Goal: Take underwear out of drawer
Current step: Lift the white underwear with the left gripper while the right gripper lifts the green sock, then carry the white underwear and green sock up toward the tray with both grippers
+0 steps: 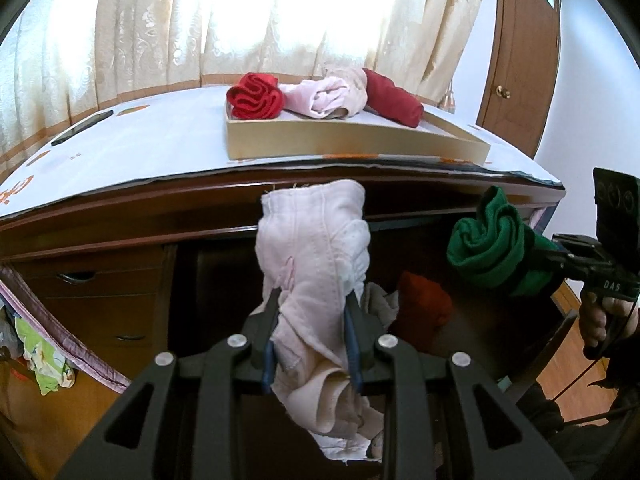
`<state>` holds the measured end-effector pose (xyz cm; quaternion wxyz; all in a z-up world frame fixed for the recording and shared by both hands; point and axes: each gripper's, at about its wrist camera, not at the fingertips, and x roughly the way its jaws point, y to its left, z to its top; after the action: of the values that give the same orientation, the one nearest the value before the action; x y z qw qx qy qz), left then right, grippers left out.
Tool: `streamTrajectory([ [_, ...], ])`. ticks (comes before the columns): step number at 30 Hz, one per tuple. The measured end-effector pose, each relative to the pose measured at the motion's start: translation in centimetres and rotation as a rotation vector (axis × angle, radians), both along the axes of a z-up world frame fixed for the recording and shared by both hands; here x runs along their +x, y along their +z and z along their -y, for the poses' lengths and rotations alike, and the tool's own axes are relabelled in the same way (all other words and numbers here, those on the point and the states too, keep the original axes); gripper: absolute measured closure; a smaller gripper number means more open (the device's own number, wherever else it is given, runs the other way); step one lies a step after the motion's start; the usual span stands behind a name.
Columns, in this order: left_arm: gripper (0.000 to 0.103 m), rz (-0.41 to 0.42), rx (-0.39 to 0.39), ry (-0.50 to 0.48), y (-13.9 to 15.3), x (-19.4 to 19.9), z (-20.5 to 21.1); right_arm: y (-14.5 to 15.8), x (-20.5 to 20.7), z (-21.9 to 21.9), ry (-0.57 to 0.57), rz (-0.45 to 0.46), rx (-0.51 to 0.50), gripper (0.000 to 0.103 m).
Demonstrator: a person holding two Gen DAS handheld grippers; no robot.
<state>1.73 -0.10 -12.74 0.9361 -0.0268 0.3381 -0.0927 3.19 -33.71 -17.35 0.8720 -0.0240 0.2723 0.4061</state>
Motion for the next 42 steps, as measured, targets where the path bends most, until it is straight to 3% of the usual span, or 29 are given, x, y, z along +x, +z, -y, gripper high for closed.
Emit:
streamTrajectory([
  [14,0.077,0.079,-0.018,0.008,1.3,-1.2,-0.1,1.3,-0.3,0.0,0.006,0.055,0.071,0.09],
  [21,0.077,0.169,-0.031,0.027,2.7,-2.2,-0.5,2.3,-1.0,0.3,0.027,0.102,0.134,0.09],
  [42,0.077,0.289,-0.012,0.035,5.7,-3.0,-0.6,4.5,-1.1,0.3,0.038,0.158,0.207,0.09],
])
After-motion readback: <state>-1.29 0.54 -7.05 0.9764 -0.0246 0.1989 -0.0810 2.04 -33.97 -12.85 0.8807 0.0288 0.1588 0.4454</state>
